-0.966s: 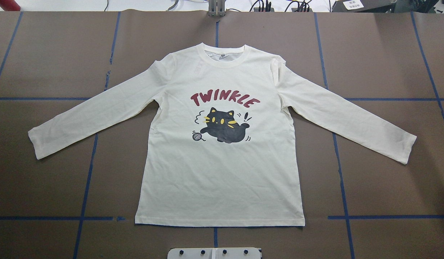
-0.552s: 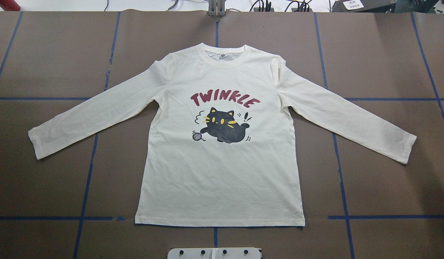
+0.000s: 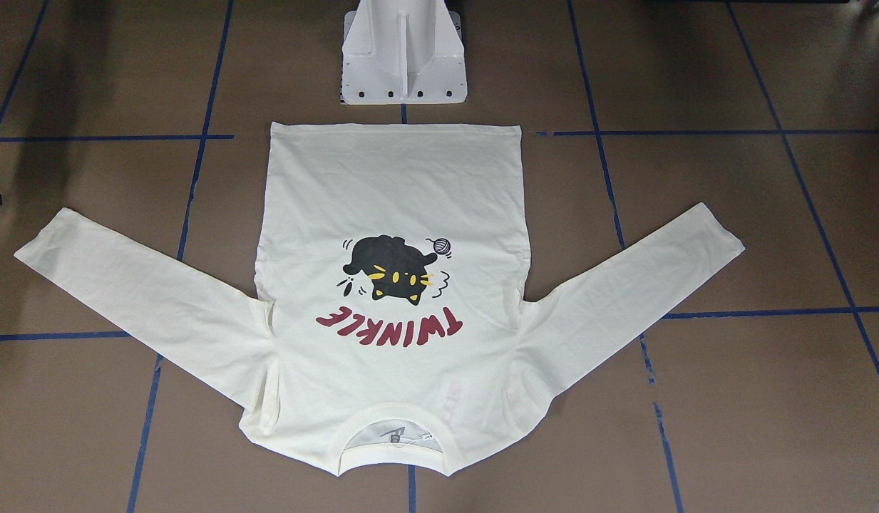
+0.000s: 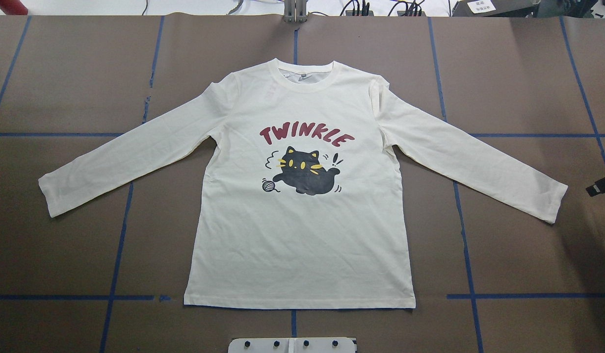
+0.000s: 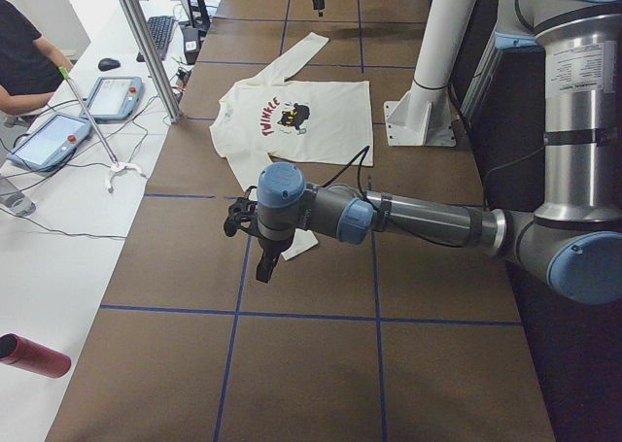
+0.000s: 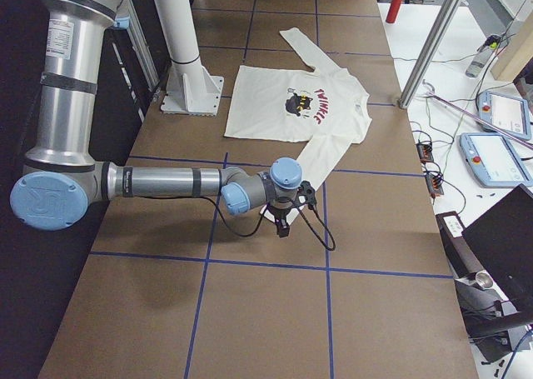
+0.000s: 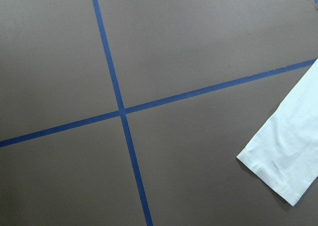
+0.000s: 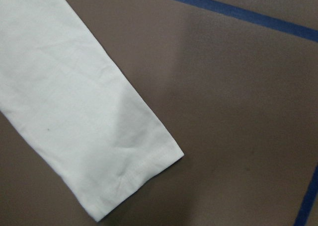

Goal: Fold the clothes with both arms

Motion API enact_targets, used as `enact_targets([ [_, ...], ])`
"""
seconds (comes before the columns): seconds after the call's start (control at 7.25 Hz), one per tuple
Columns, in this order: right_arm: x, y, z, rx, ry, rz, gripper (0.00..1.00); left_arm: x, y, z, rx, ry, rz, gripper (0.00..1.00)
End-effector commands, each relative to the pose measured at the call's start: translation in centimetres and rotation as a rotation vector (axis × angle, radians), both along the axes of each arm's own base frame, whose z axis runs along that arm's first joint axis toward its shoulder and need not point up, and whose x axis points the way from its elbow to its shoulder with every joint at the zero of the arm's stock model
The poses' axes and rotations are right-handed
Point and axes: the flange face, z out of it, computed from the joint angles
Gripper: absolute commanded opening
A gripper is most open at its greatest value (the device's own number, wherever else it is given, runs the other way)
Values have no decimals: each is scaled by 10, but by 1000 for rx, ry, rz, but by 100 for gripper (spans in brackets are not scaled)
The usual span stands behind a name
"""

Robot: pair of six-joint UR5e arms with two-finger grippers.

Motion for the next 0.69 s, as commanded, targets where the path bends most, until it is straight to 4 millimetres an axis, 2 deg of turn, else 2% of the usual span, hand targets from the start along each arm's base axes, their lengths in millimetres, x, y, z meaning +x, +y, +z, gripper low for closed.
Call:
enact_targets([
  [0.0,-32,-24,7,-69,7,54,92,0,0,3,1,0,3,100],
  [0.14,-38,-25,6,-112,10,82,83,0,0,1,6,0,3,100],
  [0.28,-49,-21,16,-159,26,87,78,0,0,1,6,1,2,100],
  [0.55,-50,-20,28,-184,38,88,77,0,0,4,1,0,3,100],
])
